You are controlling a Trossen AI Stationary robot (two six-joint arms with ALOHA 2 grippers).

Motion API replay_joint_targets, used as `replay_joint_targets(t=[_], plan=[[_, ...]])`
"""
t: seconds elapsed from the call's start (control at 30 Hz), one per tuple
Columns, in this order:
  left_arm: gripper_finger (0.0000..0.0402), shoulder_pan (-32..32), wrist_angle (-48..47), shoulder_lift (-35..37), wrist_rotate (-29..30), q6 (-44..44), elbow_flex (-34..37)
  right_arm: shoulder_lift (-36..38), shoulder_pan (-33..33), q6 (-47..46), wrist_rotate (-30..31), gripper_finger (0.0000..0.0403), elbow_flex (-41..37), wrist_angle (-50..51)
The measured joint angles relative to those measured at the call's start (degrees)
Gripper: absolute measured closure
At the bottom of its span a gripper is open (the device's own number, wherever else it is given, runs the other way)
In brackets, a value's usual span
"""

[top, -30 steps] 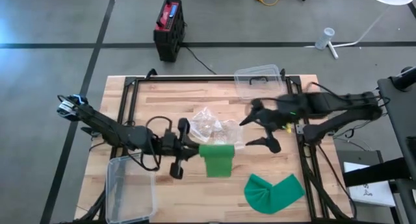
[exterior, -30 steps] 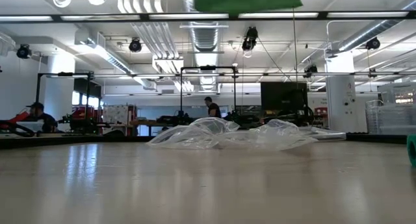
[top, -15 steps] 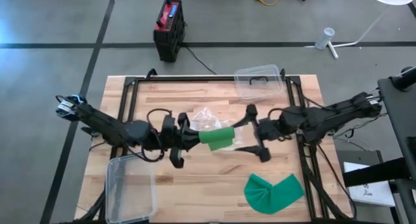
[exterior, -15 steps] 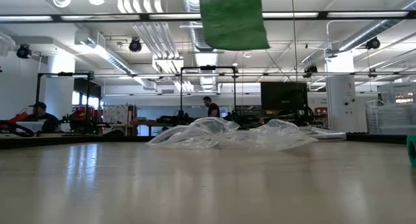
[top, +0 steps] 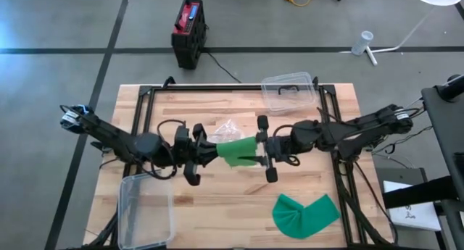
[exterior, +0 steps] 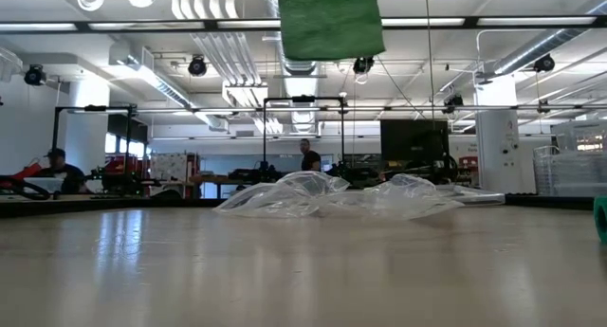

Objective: Roll bandage
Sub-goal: Roll the green bandage

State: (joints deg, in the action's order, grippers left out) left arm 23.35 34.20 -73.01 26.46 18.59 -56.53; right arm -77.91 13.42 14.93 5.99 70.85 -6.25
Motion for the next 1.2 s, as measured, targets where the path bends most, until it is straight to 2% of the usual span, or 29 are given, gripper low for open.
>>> replay_joint_targets(t=[0.03,0.1,0.3,0.43,0.7,0.9,1.07,1.2], plan=[[0.0393,0.33,-0.02,0.03,0.01,-0.02,0.0,0.26,-0.29,1.2,0.26,0.0357,0.0,0.23],[0.0393,1.04,-0.09,0.04,0.0,-0.13,0.0,0.88,-1.17,3.47,0.64,0.0389,-0.07,0.41],[0.0393,2.42,-0.77,0.04,0.02,-0.48,0.0,5.51,-5.29,7.9,2.01,0.04,-0.11,1.88],[0.0393,2.47,-0.82,0.0,0.11,-1.24,0.0,7.69,-6.92,8.99,-0.6,0.0401,-0.17,6.41],[0.0393,2.68,-0.13,0.1,-1.23,-4.44,0.0,5.82,-8.01,9.29,-2.02,0.0402,-2.33,15.22],[0.0393,3.39,0.73,1.94,-0.25,-8.39,0.0,5.77,-8.06,7.66,-8.0,0.0402,-6.3,11.17],[0.0393,1.41,1.29,1.99,2.59,-10.64,0.0,5.88,-8.12,3.82,-7.78,0.0403,-7.5,6.38],[0.0393,-0.67,1.81,1.79,2.71,-9.34,0.0,5.88,-8.1,1.23,-7.66,0.0397,-7.3,6.09]])
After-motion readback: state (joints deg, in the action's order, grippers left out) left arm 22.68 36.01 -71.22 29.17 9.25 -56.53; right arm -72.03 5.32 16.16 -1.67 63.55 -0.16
